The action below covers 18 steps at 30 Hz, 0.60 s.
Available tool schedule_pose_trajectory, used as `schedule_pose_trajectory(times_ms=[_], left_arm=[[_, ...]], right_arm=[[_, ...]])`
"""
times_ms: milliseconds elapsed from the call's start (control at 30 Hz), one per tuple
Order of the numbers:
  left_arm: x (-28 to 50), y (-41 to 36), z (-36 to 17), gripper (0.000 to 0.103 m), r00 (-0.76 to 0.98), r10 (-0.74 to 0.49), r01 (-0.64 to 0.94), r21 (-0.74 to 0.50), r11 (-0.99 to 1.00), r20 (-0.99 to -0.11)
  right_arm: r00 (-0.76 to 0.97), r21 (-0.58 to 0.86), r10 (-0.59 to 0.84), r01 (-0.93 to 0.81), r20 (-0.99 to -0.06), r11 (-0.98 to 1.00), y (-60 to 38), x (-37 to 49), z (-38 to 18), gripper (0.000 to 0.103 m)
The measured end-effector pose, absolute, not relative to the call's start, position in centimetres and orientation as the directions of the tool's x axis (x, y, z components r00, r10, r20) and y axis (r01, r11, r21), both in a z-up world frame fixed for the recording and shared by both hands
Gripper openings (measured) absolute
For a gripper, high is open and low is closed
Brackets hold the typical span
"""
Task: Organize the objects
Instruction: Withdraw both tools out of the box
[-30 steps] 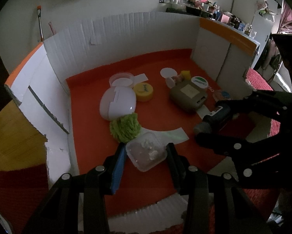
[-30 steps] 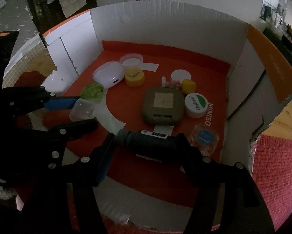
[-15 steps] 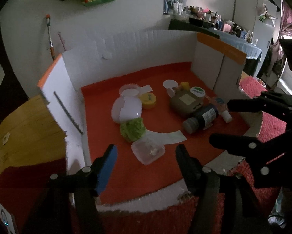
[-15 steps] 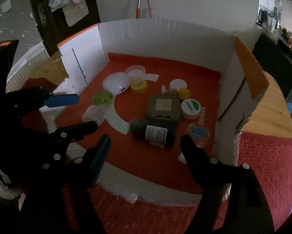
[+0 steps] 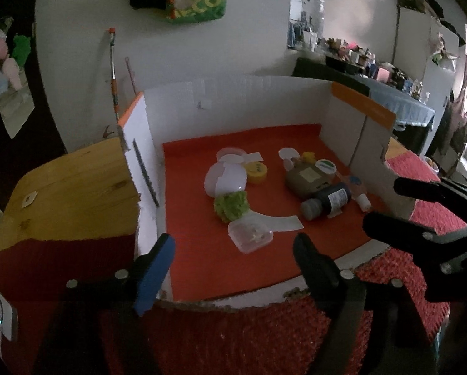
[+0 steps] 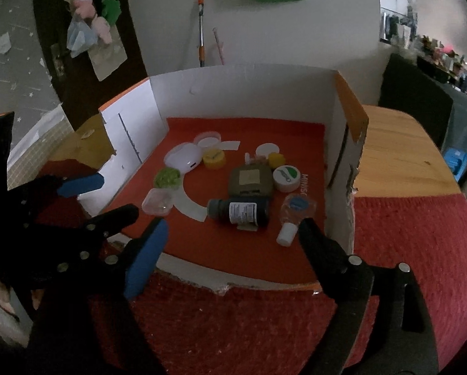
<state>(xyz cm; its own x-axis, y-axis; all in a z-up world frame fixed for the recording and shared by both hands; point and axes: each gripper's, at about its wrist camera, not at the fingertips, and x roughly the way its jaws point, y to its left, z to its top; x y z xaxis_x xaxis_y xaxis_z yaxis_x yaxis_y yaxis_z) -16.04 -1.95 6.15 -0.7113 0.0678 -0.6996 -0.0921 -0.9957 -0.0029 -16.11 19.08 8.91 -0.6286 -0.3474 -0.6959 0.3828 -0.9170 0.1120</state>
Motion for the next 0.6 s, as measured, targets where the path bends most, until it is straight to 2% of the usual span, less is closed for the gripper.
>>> schedule_pose_trajectory(times_ms=[100, 267, 400, 467, 600], left_arm=[[-15.4, -1.8, 6.1, 0.082, -0.727, 0.046, -0.075, 0.013, -0.997, -0.685], [-14.5, -1.6, 6.0, 0.089, -0.743, 0.025, -0.060, 0.029, -0.998, -0.669], [-13.9, -1.3, 5.8, 0.089, -0.751, 0.007, -0.056, 0.053, -0.997, -0.660], [-13.7, -1.1, 5.7, 0.094, -0.750, 0.009, -0.059, 0.054, -0.997, -0.662], [-13.3, -1.2, 5.5, 0.096, -0.755, 0.001, -0.052, 0.058, -0.997, -0.656]], right_arm=[[-0.648, 0.089, -0.333, 0.379, -0.685, -0.921, 18.9, -15.5, 8.8, 0.094], [-0.670, 0.078, -0.323, 0.368, -0.669, -0.927, 18.9, -14.9, 8.7, 0.095], [-0.698, 0.063, -0.301, 0.345, -0.650, -0.936, 19.2, -14.4, 8.7, 0.100], [-0.703, 0.059, -0.296, 0.341, -0.647, -0.938, 19.2, -14.2, 8.6, 0.102], [-0.704, 0.065, -0.296, 0.336, -0.645, -0.940, 19.3, -14.0, 8.2, 0.103]])
